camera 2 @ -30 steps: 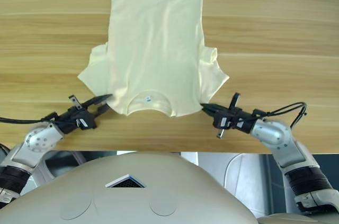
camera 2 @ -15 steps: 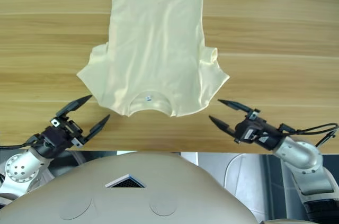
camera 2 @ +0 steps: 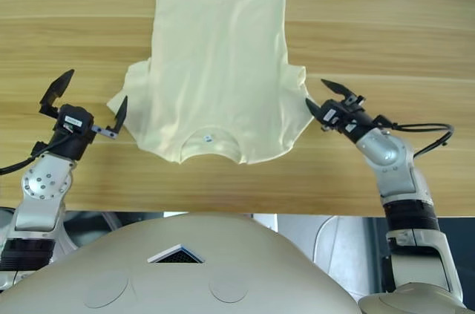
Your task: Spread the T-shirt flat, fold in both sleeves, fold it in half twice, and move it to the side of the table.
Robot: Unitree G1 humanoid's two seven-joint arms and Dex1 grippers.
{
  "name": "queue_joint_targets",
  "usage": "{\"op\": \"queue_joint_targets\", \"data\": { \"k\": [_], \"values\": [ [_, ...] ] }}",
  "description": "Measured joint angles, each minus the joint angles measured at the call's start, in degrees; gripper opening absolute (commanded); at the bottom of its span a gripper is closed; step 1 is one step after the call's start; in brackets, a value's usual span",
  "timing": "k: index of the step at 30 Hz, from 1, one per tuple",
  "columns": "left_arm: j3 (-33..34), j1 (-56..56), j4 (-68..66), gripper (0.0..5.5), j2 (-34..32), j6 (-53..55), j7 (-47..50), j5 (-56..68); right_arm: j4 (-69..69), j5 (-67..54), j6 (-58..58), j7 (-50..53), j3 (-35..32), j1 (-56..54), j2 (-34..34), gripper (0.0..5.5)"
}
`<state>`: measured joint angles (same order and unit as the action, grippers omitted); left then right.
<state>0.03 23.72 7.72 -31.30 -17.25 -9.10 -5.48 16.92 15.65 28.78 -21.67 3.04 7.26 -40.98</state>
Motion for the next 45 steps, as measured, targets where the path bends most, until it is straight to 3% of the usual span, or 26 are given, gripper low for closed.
{"op": "queue_joint_targets", "data": {
  "k": [12, 27, 30, 35, 38, 45],
  "values": [
    [-2.4, -3.2, -4.3, 5.37, -0.2, 5.6, 1.2, -15.2, -2.2, 0.2, -1.9, 3.7, -2.9, 5.8, -1.7, 2.69],
    [-1.3, 7.7, 9.6, 5.37, 3.3, 8.2, 0.7, -14.9, -8.1, -0.8, -5.3, 2.9, -4.0, 7.4, -2.4, 2.69],
    [0.9, 6.7, 10.6, 5.37, 4.3, 8.8, 1.6, -14.4, -14.9, -10.6, -1.3, 0.8, -5.4, 8.6, -0.5, 2.69],
    [12.7, 6.2, 14.5, 5.37, 5.5, 8.4, 5.5, -10.1, -25.0, -30.2, -0.3, -2.8, -11.6, 8.2, 2.2, 2.69],
    [15.2, 9.5, 21.5, 5.37, 5.6, 3.9, 3.3, -5.8, -24.7, -29.0, -0.4, -3.5, -11.2, 7.2, 3.9, 2.69],
    [15.6, 19.0, 17.0, 5.37, -4.7, -0.1, -0.2, -31.6, -19.3, -20.8, 1.6, -0.2, -11.6, 3.1, 7.4, 2.69]
  ]
}}
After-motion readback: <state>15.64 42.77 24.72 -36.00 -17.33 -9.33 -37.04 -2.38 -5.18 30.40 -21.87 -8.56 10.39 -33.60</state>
